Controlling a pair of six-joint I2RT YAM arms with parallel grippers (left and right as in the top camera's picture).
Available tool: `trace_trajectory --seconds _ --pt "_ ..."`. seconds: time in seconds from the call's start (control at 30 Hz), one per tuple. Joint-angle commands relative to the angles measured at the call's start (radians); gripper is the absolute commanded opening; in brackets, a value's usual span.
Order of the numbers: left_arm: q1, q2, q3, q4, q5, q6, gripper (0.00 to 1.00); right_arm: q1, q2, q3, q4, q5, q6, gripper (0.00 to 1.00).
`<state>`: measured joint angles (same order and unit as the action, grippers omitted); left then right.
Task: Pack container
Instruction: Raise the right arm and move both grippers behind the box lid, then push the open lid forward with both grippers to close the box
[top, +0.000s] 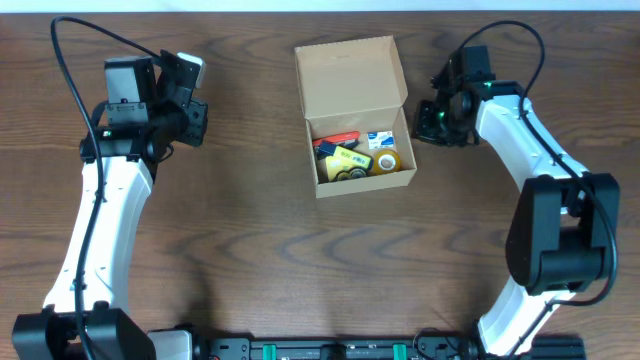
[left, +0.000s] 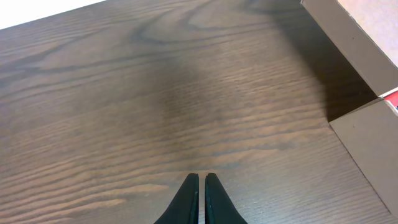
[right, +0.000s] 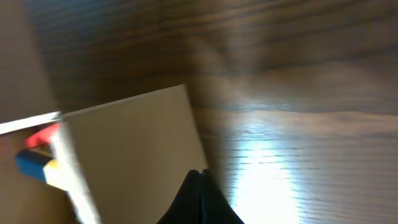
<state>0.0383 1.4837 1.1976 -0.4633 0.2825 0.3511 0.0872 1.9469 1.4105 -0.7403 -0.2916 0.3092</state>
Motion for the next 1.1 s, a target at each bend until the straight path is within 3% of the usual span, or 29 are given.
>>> trace_trajectory --seconds 0.0,0.57,0.83,1.07 --pt "0.003 0.011 0.010 -0.001 0.007 -0.015 0.07 0.038 0.017 0.000 0.005 -0.060 -0.018 0.01" --pt "0.003 0.011 0.010 -0.036 0.007 -0.016 0.07 0.143 0.017 0.000 -0.008 -0.019 0.080 0.01" --pt "0.000 0.011 0.010 -0.075 0.072 -0.021 0.06 0.023 -0.024 0.001 -0.071 0.102 0.078 0.01" --pt "0.001 0.066 0.010 0.036 0.102 -0.335 0.06 -0.117 -0.025 0.001 0.096 -0.008 0.048 0.01"
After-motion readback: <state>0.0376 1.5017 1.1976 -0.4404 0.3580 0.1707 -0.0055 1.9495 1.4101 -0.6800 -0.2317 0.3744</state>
